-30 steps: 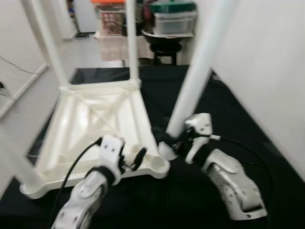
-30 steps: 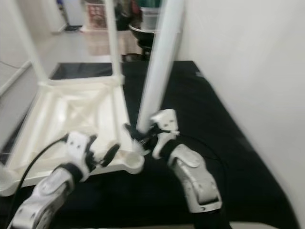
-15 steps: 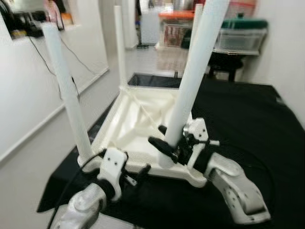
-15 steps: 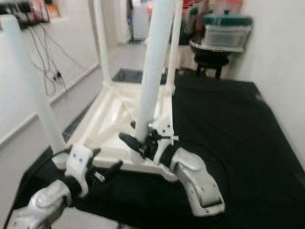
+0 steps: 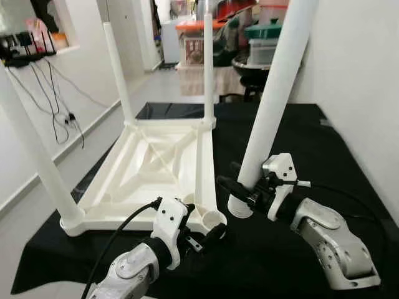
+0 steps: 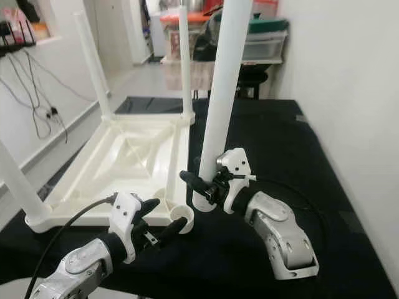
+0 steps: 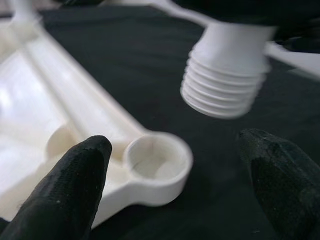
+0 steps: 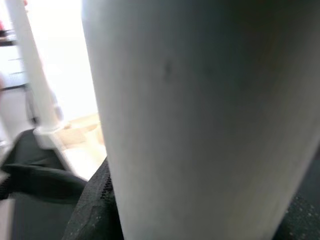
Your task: Building children table
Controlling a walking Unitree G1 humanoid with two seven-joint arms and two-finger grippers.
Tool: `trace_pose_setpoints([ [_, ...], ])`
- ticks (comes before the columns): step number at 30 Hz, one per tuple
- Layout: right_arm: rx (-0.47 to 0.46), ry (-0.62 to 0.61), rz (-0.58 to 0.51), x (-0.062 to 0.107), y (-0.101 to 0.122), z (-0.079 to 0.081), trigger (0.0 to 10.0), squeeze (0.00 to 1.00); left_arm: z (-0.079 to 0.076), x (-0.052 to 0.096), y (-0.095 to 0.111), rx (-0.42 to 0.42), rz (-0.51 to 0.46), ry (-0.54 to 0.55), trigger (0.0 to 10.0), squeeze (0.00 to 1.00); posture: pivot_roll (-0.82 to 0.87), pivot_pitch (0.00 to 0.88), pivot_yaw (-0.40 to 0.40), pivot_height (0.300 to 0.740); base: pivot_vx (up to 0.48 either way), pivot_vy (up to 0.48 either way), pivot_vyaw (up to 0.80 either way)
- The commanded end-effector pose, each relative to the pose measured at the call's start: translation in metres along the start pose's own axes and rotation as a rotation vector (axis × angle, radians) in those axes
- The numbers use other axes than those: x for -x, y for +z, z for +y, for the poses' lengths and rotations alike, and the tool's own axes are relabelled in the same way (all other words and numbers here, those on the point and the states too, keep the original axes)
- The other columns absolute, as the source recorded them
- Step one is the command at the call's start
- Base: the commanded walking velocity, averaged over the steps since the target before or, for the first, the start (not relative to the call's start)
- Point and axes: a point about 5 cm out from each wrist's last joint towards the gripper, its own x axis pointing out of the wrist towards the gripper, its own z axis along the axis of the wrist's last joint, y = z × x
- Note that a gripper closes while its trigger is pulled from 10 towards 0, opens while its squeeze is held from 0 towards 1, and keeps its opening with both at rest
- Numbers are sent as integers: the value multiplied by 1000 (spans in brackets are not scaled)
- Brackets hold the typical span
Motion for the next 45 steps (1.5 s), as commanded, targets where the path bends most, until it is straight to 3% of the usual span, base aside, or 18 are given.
trace_pose_setpoints([
  [1, -8, 35, -11, -2, 1, 6, 10000, 0, 3, 3, -1, -16, 23, -5, 10000, 0, -86, 21, -13, 740, 0, 0, 0],
  [8, -1, 148, -2, 0, -1, 19, 10000, 0, 0, 9, -4, -76, 52, -48, 10000, 0, -81, 30, -12, 740, 0, 0, 457],
  [12, -28, 160, 0, 1, -2, 20, 10000, 0, -4, 12, -4, -92, 62, -83, 10000, 0, -76, 34, -14, 740, 0, 0, 700],
  [20, 0, 168, 40, 0, -6, 16, 10000, 0, -8, 16, -5, -94, 65, -151, 10000, 0, -73, 37, -17, 740, 0, 0, 0],
  [21, 0, 165, 41, 0, -6, 14, 10000, 0, -9, 15, -4, -88, 58, -160, 6745, 0, -74, 39, -17, 740, 0, 0, 0],
  [22, 0, 163, 42, 1, -6, 13, 10000, 0, -9, 15, -4, -82, 53, -167, 1373, 0, -74, 39, -17, 740, 0, 0, 0],
  [23, 0, 163, 42, 1, -6, 13, 10000, 0, -9, 15, -4, -82, 53, -167, 1373, 0, -74, 39, -17, 740, 0, 0, 0],
  [24, 1, 156, 44, 1, -7, 9, 10000, 0, -9, 15, -4, -81, 48, -176, 0, 0, -75, 41, -14, 740, 0, 0, 0],
  [32, -9, 158, 33, 8, -1, -10, 10000, 0, -11, 17, -5, -57, 46, -219, 0, 0, -75, 48, -9, 740, 0, 0, 0],
  [45, -27, 259, 36, 10, 1, -7, 10000, 0, -15, 22, -5, -62, 59, -278, 0, 0, -53, 56, 1, 740, 0, 0, 0],
])
